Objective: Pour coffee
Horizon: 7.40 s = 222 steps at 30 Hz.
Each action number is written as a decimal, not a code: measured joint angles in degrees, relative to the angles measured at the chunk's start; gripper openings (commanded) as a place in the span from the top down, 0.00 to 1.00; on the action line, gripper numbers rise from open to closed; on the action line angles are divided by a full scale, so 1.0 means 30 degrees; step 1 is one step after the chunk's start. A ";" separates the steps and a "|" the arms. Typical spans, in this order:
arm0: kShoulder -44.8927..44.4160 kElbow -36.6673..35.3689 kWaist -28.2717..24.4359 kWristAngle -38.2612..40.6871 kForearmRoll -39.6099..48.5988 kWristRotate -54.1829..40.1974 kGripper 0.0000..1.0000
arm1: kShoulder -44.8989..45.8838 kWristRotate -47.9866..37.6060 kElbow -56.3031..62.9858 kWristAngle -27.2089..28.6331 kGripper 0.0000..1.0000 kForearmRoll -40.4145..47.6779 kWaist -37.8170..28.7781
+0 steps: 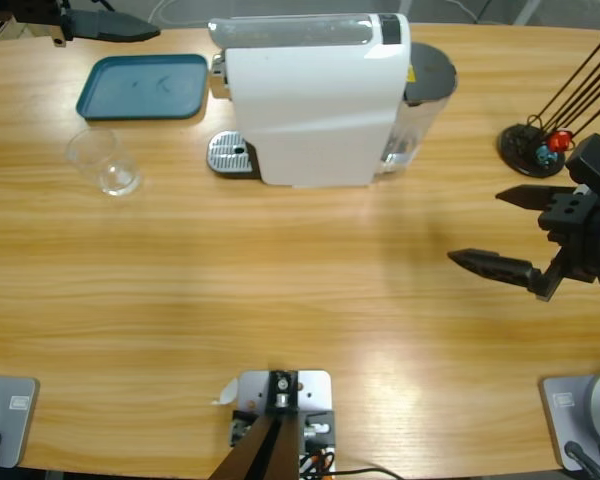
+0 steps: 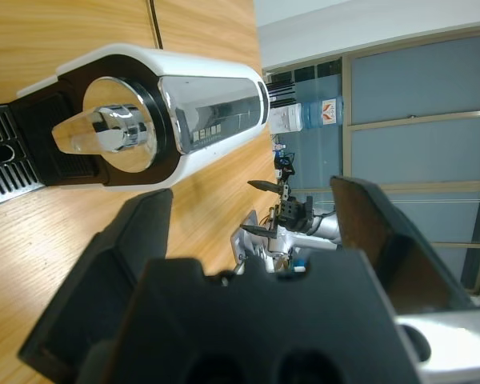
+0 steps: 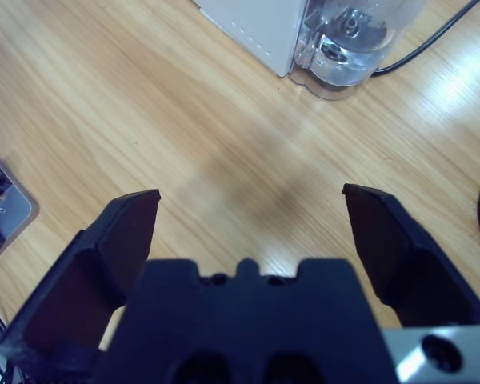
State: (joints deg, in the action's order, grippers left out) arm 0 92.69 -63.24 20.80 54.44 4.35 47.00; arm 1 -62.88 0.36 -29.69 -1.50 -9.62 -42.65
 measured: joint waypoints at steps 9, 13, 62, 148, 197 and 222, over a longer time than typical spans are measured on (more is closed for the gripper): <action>0.1466 -0.0696 0.1180 -0.0620 -0.1177 0.1354 0.16 | 0.0055 0.0007 0.0000 0.0000 0.00 -0.0001 0.0000; 0.2178 -0.0897 0.1257 -0.0645 -0.1490 0.1544 0.16 | 0.0070 0.0007 0.0000 0.0000 0.00 -0.0001 0.0000; 0.0867 -0.2694 0.2319 -0.3447 -0.2188 0.2479 0.61 | 0.0099 0.0255 -0.0005 0.0000 0.00 -0.0021 -0.0006; -1.1180 0.8242 0.3972 -2.0093 0.4574 -1.1693 0.06 | -0.8333 -0.4631 0.1490 0.1578 1.00 0.9584 1.2996; -1.1180 0.8395 0.3971 -1.9796 0.4009 -1.1693 0.03 | -0.3435 -0.4959 0.1133 0.3189 0.00 0.5277 1.1075; -1.1179 0.8486 0.3971 -1.9758 0.3843 -1.1693 0.04 | -0.6621 -0.5037 0.1039 0.5249 0.24 0.7391 1.1075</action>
State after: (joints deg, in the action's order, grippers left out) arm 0 59.15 -37.78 32.71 -4.83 15.88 11.93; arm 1 -82.74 -14.75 -26.57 14.24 12.55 -9.42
